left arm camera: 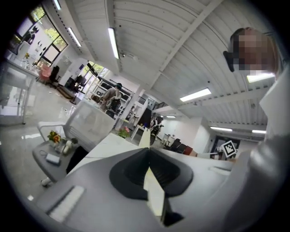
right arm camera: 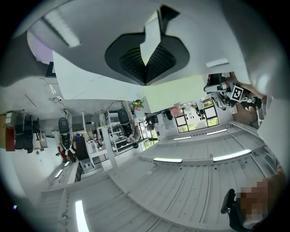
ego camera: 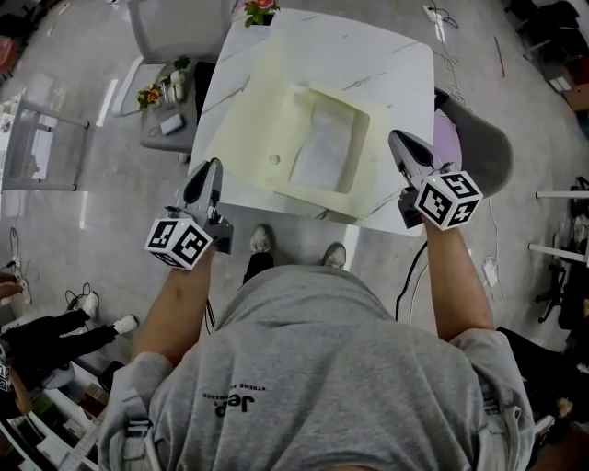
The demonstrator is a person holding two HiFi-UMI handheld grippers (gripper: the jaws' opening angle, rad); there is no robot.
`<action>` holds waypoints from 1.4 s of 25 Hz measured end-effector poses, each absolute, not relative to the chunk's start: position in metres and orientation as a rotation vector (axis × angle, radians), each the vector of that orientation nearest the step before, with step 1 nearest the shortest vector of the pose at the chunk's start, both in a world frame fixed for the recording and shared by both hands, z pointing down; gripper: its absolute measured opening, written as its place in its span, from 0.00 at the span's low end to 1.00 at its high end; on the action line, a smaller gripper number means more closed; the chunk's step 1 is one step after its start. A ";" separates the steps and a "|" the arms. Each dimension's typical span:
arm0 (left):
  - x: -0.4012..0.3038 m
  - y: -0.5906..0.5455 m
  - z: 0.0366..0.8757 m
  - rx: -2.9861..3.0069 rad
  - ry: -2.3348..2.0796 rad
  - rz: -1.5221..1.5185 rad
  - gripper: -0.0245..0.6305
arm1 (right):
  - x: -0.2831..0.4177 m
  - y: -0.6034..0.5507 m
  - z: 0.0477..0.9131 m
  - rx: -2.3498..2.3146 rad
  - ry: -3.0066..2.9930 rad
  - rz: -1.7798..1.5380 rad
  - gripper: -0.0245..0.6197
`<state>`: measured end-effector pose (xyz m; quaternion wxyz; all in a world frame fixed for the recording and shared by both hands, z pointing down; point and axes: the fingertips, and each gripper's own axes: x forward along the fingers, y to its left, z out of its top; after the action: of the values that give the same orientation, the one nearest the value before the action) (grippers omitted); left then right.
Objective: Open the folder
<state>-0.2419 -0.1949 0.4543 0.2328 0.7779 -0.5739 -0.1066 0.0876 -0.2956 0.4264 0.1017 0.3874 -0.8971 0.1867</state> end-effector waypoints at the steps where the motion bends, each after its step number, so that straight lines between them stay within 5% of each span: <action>1: -0.254 -0.195 0.460 2.101 -1.603 -0.292 0.13 | 0.083 -0.297 0.428 1.137 -2.649 0.552 0.03; 15: -0.360 -0.193 0.567 1.834 -1.828 0.074 0.13 | 0.040 -0.314 0.448 1.080 -2.625 0.566 0.03; 35: -0.396 -0.205 0.679 1.598 -1.766 0.562 0.19 | 0.016 -0.331 0.481 1.051 -2.581 0.603 0.03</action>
<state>-0.3961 -0.2052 0.6794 0.3403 0.6142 -0.6785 0.2158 0.0159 -0.3311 0.4811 0.1447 0.3648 -0.8957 0.2092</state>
